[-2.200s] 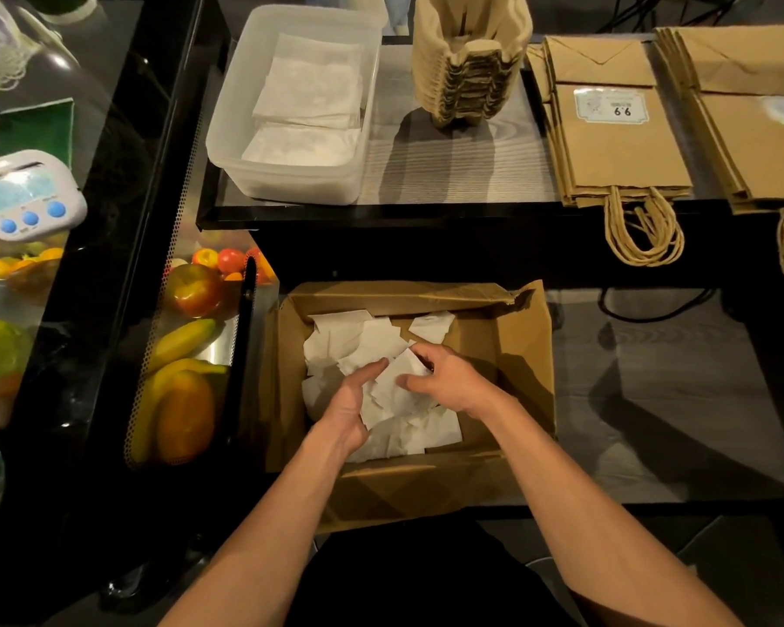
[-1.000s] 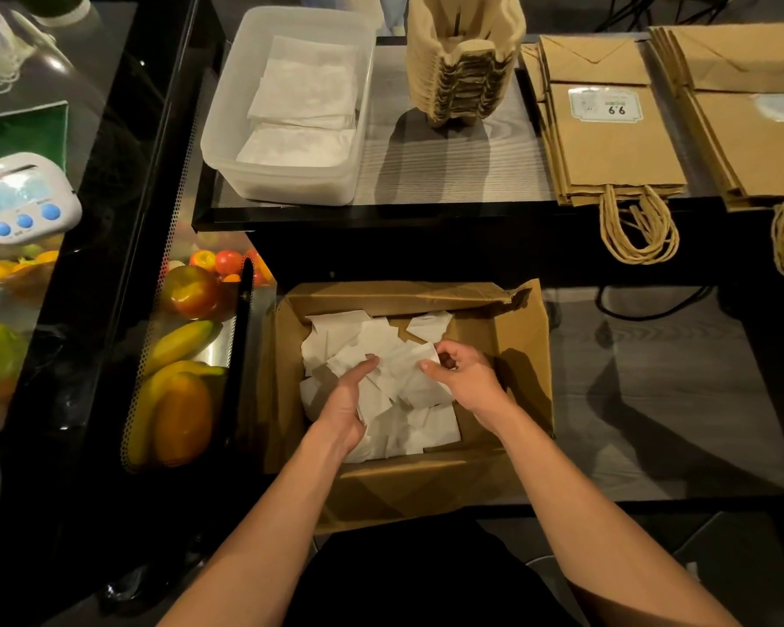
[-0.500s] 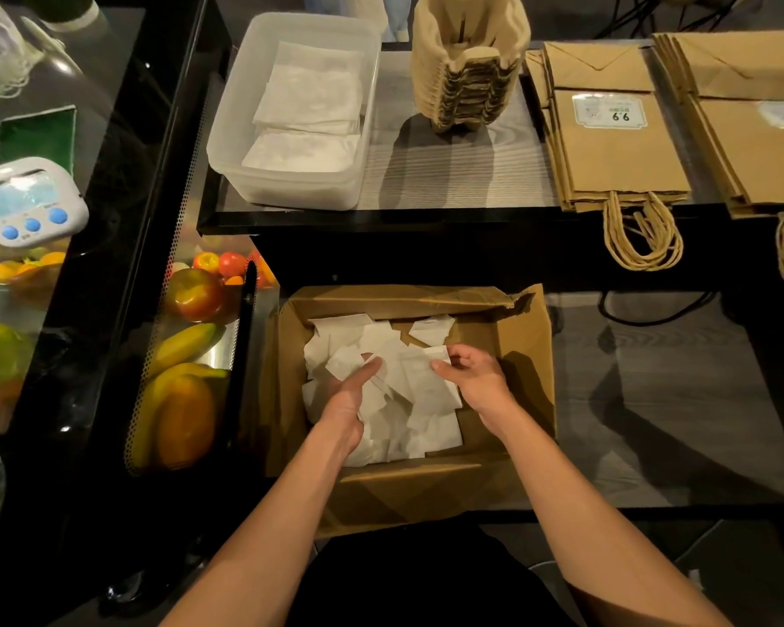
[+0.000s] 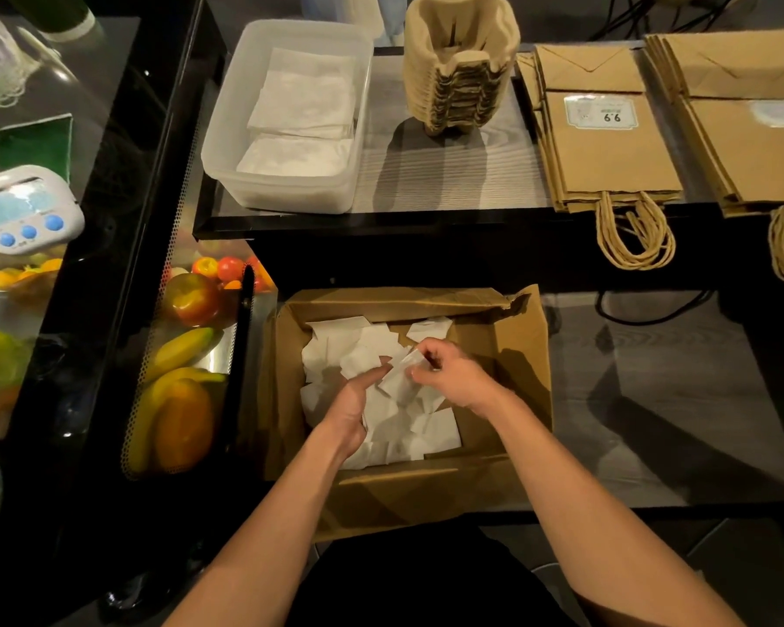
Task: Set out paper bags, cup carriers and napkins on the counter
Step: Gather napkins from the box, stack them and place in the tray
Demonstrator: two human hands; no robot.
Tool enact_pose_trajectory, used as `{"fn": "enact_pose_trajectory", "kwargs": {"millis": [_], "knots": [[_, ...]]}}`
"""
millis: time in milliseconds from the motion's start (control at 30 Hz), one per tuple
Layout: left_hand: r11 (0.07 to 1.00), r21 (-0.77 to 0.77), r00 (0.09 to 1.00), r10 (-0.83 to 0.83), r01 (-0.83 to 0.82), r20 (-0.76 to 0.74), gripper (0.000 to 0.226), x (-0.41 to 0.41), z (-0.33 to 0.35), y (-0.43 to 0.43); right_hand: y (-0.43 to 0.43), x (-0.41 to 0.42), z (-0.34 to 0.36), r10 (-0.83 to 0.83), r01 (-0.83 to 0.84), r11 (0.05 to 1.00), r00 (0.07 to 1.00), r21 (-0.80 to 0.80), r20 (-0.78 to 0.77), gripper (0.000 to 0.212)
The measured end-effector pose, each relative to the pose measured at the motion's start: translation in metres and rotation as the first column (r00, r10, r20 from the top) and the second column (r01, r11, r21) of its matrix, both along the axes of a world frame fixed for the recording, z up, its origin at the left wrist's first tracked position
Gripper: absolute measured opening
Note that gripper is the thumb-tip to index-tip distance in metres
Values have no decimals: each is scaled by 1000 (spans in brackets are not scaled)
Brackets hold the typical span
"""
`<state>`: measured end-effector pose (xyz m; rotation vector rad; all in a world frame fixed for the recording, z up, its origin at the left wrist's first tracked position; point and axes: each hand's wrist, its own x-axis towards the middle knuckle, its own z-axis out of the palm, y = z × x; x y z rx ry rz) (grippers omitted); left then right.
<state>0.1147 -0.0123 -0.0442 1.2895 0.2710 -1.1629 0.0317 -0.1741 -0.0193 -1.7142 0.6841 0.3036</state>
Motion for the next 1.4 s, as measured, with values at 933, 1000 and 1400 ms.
{"fn": "enact_pose_trajectory", "kwargs": {"millis": [933, 1000, 1400], "knots": [[987, -161, 981, -21, -10, -193, 32, -19, 14, -1, 43, -6, -6, 217, -163, 872, 974, -461, 65, 53], [988, -153, 980, -18, -13, -200, 35, -18, 12, 1, 41, -6, -6, 178, -145, 954, 978, -262, 107, 47], [987, 71, 972, 155, -144, -179, 32, -9, -6, 8, -5, -1, -59, 9, -178, 855, 944, -486, -330, 59]]}}
